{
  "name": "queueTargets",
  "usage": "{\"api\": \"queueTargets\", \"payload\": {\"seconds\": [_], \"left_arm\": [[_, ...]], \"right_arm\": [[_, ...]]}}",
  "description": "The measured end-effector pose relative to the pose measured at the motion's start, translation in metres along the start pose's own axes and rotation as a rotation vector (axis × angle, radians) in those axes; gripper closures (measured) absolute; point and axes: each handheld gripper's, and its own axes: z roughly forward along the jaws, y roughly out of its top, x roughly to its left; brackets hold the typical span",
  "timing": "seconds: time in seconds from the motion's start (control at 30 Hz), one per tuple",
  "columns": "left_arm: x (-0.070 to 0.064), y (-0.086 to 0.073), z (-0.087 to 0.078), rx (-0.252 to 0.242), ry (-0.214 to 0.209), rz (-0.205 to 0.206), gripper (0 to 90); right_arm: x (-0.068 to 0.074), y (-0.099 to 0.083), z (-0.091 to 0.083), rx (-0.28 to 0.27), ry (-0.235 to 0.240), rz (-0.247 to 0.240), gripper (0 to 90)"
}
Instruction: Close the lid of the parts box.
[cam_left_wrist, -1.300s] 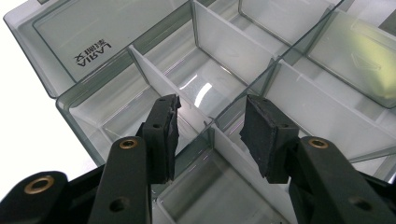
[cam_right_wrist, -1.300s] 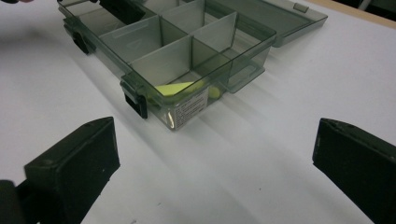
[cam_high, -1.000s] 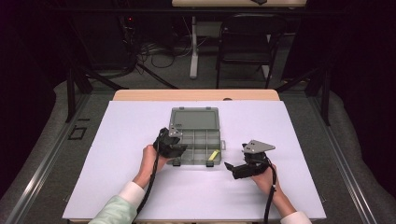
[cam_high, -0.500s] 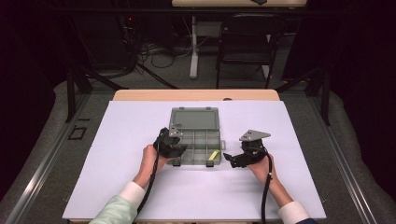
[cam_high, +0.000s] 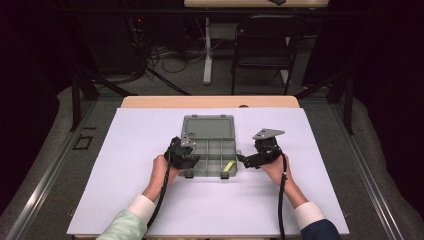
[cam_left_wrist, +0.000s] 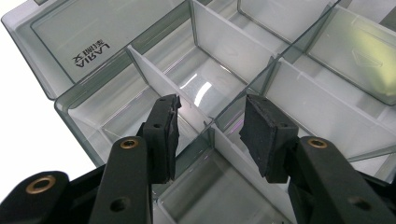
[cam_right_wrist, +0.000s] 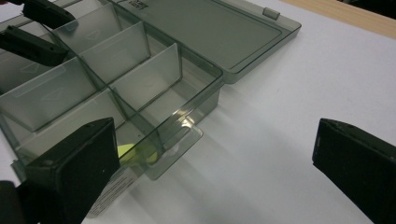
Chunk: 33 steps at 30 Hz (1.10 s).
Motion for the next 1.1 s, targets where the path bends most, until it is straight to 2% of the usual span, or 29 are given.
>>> {"api": "queueTargets", "payload": {"seconds": [0.17, 0.3, 0.37, 0.6, 0.67, 0.77, 0.83, 0.97, 1.1], "left_arm": [[0.0, 0.0, 0.0, 0.0, 0.001, 0.0, 55.9], [0.0, 0.0, 0.0, -0.003, 0.0, -0.004, 55.9], [0.0, 0.0, 0.0, -0.001, 0.0, -0.002, 55.9], [0.0, 0.0, 0.0, -0.003, -0.001, -0.004, 55.9], [0.0, 0.0, 0.0, -0.004, -0.001, -0.004, 55.9], [0.0, 0.0, 0.0, -0.003, -0.002, -0.002, 55.9], [0.0, 0.0, 0.0, -0.003, -0.003, -0.002, 55.9], [0.0, 0.0, 0.0, -0.002, -0.003, 0.0, 56.0], [0.0, 0.0, 0.0, -0.003, -0.004, -0.002, 55.9]], "right_arm": [[-0.005, 0.01, 0.007, 0.007, -0.008, -0.001, 2.6], [-0.01, 0.016, 0.012, 0.008, -0.012, 0.011, 16.7], [-0.014, 0.018, 0.016, 0.008, -0.02, 0.018, 18.9], [-0.024, 0.023, 0.028, 0.018, -0.023, 0.041, 50.9], [-0.025, 0.023, 0.031, 0.023, -0.043, 0.032, 60.7], [-0.026, 0.024, 0.038, 0.049, -0.046, 0.037, 73.8], [-0.028, 0.026, 0.04, 0.046, -0.047, 0.04, 80.3], [-0.03, 0.031, 0.047, 0.059, -0.061, 0.025, 89.1], [-0.031, 0.034, 0.056, 0.095, -0.059, 0.021, 90.0]]}}
